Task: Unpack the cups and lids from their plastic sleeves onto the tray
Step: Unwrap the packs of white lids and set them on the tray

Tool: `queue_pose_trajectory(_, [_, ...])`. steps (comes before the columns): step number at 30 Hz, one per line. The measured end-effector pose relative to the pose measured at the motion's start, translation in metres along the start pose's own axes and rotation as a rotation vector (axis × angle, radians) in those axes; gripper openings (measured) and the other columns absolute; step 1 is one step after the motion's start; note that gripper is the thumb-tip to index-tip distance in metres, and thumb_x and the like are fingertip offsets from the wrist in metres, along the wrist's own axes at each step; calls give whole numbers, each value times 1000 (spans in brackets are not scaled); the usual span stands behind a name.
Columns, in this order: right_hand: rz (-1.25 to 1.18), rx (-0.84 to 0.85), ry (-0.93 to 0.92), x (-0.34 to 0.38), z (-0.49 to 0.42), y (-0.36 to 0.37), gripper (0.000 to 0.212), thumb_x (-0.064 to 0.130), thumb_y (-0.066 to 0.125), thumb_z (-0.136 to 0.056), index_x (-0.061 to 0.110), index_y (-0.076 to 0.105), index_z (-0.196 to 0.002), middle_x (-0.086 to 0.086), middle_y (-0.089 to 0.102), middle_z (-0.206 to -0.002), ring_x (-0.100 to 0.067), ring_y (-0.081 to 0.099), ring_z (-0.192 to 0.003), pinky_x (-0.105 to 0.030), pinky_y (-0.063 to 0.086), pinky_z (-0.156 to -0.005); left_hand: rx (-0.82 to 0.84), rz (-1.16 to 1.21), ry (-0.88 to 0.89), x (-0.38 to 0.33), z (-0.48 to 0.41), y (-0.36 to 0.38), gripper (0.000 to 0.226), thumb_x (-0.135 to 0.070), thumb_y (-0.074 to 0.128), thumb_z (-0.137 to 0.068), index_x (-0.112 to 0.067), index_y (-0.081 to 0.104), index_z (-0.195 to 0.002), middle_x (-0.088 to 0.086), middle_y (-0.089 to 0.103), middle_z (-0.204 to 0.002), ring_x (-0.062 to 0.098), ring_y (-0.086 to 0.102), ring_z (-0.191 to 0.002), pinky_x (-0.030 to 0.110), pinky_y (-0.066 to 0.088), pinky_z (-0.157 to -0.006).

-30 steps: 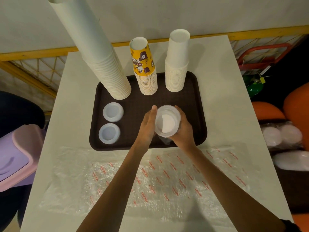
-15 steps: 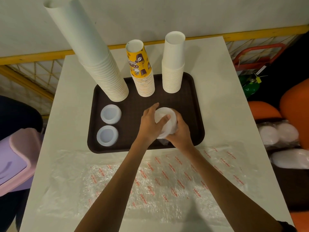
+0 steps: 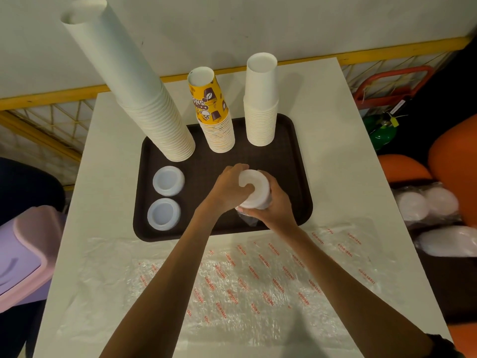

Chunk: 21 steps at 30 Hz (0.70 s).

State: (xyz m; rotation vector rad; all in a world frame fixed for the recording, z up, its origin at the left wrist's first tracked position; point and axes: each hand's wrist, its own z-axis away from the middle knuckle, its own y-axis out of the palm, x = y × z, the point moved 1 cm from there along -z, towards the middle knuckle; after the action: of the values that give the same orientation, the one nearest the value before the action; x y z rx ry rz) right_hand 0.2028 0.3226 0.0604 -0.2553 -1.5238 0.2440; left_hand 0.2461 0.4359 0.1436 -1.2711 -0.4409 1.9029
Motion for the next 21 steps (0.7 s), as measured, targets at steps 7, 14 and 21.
queue_pose_trajectory(7, [52,-36,-62,0,0,1,80,32,83,-68,21,42,-135,1,56,-127,-8,50,-115,-20,43,-96,96,-104,9,5,-4,-17,50,-25,64,-89,-18,45,-135,6,47,-132,21,48,-117,22,41,-86])
queue_pose_trajectory(14, [71,-15,-57,-3,0,1,81,34,83,-69,33,35,-134,19,47,-123,5,47,-113,-8,37,-95,105,-89,28,7,-5,-19,49,-24,67,-87,-17,47,-131,5,51,-129,15,49,-107,19,42,-82])
queue_pose_trajectory(21, [75,2,-35,-3,0,-2,79,34,82,-70,36,33,-131,21,45,-119,15,45,-105,6,30,-88,30,-117,48,4,-5,-16,47,-27,71,-84,-17,51,-125,1,48,-116,14,48,-99,13,40,-70])
